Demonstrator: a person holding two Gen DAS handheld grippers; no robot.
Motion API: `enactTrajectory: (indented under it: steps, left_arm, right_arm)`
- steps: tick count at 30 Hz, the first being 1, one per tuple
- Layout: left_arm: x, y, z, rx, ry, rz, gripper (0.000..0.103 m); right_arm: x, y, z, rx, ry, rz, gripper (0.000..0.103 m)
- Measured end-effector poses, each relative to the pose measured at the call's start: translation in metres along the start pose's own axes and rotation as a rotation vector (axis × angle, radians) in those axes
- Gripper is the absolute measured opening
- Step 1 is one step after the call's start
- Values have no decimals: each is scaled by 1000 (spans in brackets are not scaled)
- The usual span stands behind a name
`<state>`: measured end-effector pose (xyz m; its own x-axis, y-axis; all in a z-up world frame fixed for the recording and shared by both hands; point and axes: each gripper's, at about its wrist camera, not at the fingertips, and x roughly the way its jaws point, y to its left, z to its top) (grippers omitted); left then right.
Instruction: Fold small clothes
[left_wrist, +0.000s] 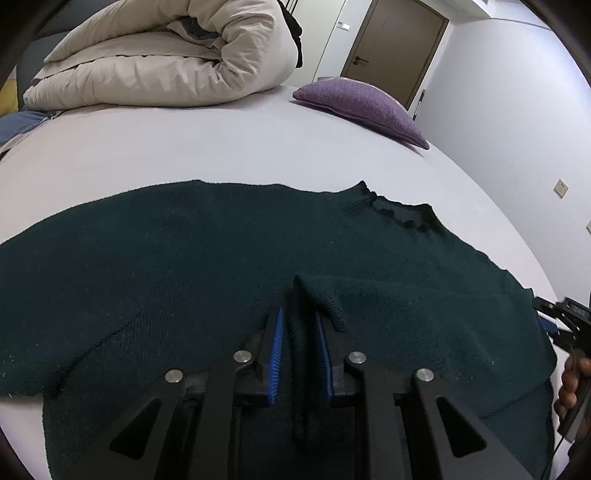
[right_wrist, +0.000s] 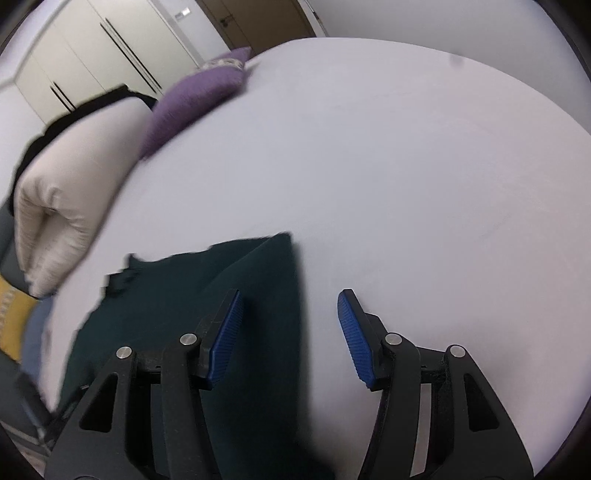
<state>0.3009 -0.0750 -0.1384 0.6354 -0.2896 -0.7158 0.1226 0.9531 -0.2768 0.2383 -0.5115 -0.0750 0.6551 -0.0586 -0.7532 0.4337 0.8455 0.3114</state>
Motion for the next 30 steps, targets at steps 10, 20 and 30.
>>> enactTrajectory:
  steps: [10, 20, 30]
  left_arm:
    - [1, 5, -3, -13, -15, 1, 20]
    - [1, 11, -3, -44, -22, -41, 20]
    - [-50, 37, 10, -172, -51, -53, 73]
  right_arm:
    - [30, 9, 14, -144, -34, -168, 14]
    - [-18, 34, -41, -164, -44, -76, 26]
    - [-69, 30, -75, -104, -120, -33, 46]
